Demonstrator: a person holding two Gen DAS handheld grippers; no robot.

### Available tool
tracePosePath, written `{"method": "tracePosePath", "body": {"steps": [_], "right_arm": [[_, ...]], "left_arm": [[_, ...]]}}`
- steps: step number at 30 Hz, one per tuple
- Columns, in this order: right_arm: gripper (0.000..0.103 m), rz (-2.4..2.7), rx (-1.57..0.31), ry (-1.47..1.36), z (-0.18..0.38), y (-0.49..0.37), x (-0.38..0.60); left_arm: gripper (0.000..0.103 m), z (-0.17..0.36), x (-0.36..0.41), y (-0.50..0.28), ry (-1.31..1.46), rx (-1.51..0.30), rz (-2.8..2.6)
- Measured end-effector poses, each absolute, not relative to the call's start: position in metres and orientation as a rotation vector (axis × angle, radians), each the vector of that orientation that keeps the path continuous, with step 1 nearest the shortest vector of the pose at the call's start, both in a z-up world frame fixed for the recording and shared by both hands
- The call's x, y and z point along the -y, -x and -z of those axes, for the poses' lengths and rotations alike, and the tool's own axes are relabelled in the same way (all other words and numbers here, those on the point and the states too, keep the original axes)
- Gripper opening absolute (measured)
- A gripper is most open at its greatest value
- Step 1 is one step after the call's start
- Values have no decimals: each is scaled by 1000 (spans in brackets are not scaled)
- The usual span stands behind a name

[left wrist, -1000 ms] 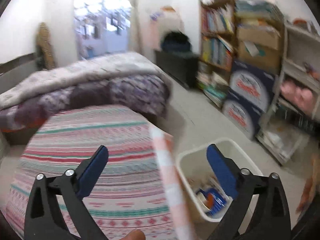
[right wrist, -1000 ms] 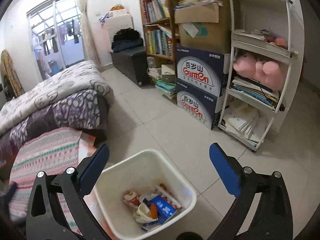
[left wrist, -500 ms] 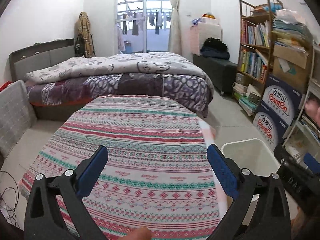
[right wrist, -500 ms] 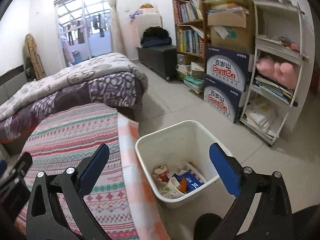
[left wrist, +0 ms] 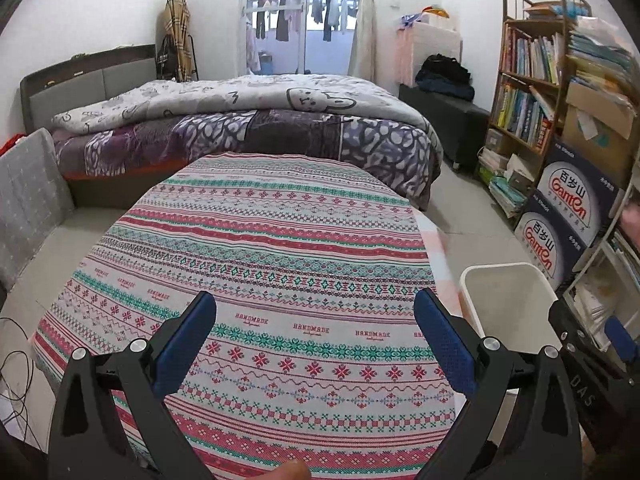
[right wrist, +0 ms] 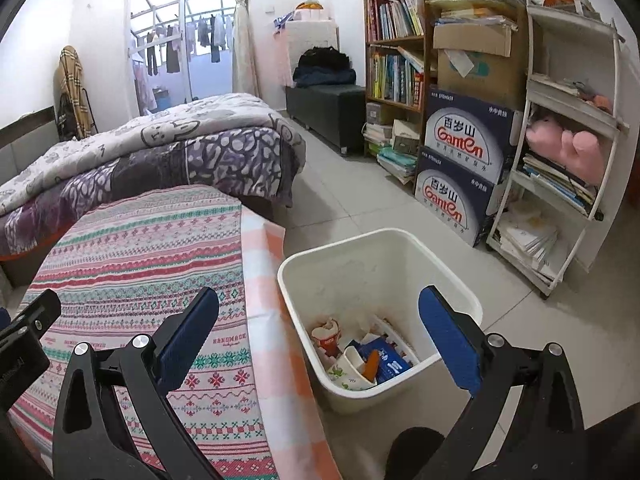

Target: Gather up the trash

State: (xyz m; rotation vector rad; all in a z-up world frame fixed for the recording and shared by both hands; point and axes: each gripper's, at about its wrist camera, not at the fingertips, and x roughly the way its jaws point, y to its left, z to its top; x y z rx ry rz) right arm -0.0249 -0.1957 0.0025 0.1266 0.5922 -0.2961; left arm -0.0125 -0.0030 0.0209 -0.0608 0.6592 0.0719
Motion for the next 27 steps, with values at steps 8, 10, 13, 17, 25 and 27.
{"method": "tracePosePath", "body": {"steps": [8, 10, 13, 17, 25, 27], "right_arm": [[96, 284, -586, -162, -3, 26, 198], [96, 283, -585, -169, -3, 27, 200], [96, 281, -588, -180, -3, 27, 202], [96, 281, -592, -188, -2, 27, 203], [96, 282, -592, -187, -2, 27, 203], [96, 282, -591, -187, -3, 27, 203]], "left_arm": [[96, -18, 11, 12, 13, -656, -85], [96, -18, 13, 13, 3, -650, -85], [96, -19, 15, 13, -4, -644, -85], [96, -17, 17, 12, -9, -650, -82], [96, -18, 20, 12, -10, -647, -80], [96, -18, 21, 12, -12, -647, -78]]}}
